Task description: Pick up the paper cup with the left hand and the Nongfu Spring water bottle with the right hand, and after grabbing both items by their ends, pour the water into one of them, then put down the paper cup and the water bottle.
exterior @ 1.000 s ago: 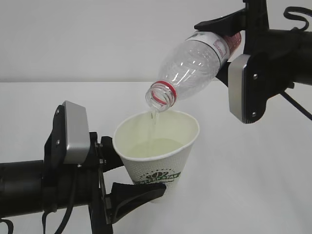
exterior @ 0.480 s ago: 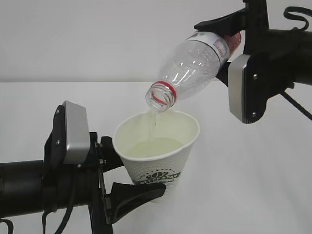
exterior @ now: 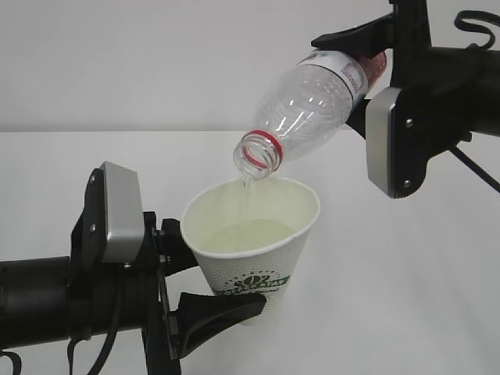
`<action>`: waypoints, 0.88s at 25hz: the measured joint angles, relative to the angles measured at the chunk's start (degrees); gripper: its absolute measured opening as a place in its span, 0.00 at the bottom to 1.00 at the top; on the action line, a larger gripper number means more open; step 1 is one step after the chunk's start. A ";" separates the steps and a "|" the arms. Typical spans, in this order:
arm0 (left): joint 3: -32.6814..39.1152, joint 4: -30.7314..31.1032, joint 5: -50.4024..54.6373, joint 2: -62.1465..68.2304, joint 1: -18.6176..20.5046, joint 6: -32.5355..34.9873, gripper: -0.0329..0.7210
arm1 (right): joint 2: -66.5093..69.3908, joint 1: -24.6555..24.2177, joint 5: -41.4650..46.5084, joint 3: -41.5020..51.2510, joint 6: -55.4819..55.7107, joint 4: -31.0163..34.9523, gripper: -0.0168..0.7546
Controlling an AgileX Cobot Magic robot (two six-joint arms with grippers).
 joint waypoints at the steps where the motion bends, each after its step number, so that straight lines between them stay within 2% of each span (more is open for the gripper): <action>1: 0.00 0.00 0.00 0.00 0.00 0.00 0.66 | 0.00 0.00 0.00 0.00 0.00 0.00 0.68; 22: 0.00 0.00 0.00 0.00 0.00 0.00 0.66 | 0.00 0.00 0.00 -0.09 -0.36 0.04 0.68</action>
